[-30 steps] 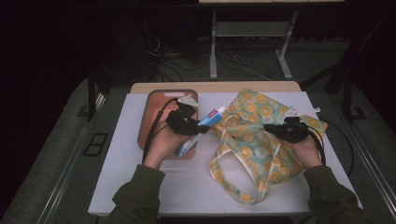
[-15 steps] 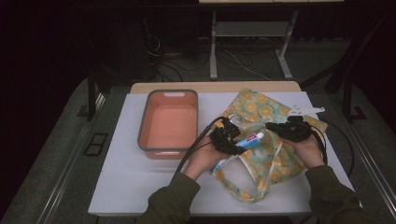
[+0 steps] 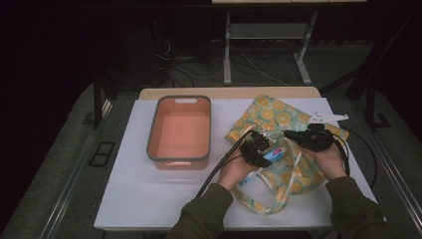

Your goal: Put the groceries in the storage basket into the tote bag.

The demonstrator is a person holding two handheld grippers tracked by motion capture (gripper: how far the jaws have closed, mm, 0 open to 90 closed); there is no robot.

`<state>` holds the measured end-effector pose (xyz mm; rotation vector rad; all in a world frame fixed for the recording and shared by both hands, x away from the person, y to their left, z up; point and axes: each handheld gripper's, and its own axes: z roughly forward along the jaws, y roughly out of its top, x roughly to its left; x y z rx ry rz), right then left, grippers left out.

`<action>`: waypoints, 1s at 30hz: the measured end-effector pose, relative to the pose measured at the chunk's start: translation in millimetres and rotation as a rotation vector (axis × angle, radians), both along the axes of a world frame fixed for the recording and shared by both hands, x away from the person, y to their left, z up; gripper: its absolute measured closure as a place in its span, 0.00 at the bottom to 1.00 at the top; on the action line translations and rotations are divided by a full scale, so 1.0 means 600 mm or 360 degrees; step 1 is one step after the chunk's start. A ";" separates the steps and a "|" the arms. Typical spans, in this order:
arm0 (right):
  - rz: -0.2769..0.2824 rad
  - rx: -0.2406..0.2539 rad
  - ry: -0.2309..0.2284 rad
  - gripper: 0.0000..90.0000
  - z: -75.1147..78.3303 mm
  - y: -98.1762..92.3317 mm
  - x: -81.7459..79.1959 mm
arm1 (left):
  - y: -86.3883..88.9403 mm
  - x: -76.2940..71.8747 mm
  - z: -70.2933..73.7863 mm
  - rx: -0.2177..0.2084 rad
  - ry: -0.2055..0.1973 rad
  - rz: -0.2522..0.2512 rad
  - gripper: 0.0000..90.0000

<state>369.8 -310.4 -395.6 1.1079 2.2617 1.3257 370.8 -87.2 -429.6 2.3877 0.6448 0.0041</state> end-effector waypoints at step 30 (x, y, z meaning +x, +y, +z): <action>0.0002 -0.0016 0.0005 0.99 -0.002 0.002 0.000 | 0.162 -0.104 0.001 0.0027 -0.0165 0.0028 0.78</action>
